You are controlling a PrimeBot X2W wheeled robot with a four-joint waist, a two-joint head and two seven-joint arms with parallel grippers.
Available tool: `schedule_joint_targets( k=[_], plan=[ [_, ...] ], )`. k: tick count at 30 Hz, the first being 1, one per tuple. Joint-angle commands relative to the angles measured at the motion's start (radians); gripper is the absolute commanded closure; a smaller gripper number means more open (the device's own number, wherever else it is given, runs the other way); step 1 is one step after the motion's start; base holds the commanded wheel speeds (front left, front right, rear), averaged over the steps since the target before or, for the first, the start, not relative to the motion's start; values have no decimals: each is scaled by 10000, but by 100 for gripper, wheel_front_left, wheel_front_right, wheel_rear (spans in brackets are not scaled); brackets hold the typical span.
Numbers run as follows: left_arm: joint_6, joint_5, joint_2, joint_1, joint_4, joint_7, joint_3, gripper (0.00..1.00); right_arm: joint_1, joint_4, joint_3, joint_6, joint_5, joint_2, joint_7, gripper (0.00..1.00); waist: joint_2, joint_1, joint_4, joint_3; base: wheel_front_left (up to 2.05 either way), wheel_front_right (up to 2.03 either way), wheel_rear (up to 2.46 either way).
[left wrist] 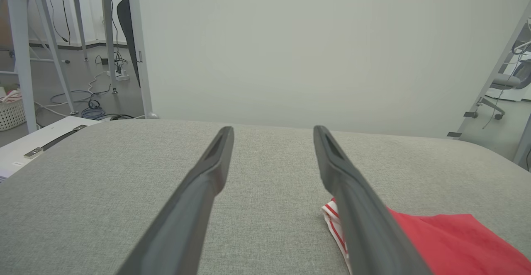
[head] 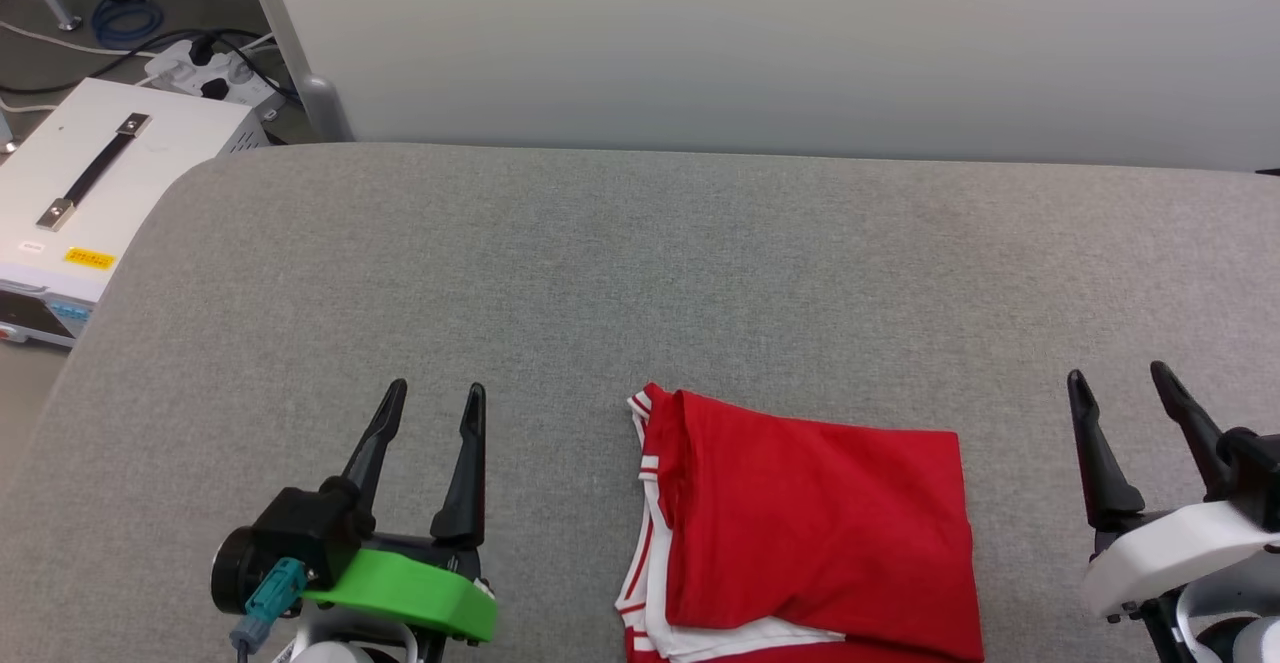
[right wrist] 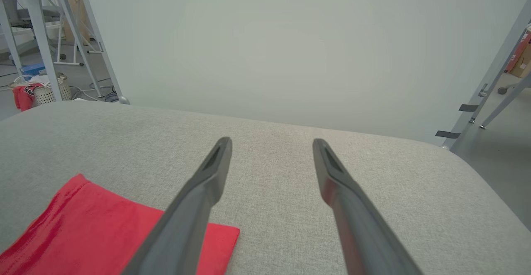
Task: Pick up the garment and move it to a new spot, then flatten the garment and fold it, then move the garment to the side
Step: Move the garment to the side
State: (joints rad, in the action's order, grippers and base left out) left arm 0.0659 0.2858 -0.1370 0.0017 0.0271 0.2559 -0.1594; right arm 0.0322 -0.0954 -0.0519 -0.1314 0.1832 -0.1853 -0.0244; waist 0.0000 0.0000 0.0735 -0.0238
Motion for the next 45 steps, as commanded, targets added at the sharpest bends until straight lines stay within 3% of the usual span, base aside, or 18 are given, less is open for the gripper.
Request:
schedule_joint_targets(
  k=[1, 14, 28, 29, 30, 31, 32, 39, 45],
  plan=[
    [95, -107, 103, 103, 50, 58, 40, 0, 137, 95, 78, 7, 122, -4, 240, 0, 0, 0, 19, -63, 0, 0, 0],
    [489, -472, 463, -254, 278, 59, 248, 0, 124, 1483, 785, 7, 686, 488, 3594, 0, 0, 0, 370, -826, 0, 0, 0],
    [618, -600, 624, -555, 373, 59, 420, 0, -198, 2752, 1361, 7, 960, 528, 5257, 0, 0, 0, 810, -1276, 0, 0, 0],
    [621, -604, 630, -566, 380, 59, 427, 0, -205, 2814, 1445, 7, 980, 491, 5335, 9, 0, 0, 817, -1285, 0, 0, 0],
    [625, -609, 637, -574, 396, 59, 439, 0, -222, 2868, 1518, 7, 994, 448, 5385, 55, 0, 0, 820, -1291, 0, 0, 0],
    [628, -614, 641, -579, 410, 59, 448, 0, -243, 2896, 1554, 7, 994, 417, 5388, 74, 0, 0, 819, -1290, 0, 0, 0],
    [630, -620, 646, -582, 432, 59, 458, 0, -272, 2913, 1601, 7, 959, 369, 5350, 100, 0, 0, 815, -1279, 0, 0, 0],
    [644, -656, 640, -453, 495, 59, 419, 0, -693, 2460, 1855, 7, 631, -255, 4567, 100, 0, 0, 383, -930, 0, 0, 0],
    [646, -626, 598, -249, 458, 59, 177, 0, -1149, 1583, 2678, 7, 313, -1436, 4659, 100, 0, 0, -498, -735, 0, 0, 0]
  ],
)
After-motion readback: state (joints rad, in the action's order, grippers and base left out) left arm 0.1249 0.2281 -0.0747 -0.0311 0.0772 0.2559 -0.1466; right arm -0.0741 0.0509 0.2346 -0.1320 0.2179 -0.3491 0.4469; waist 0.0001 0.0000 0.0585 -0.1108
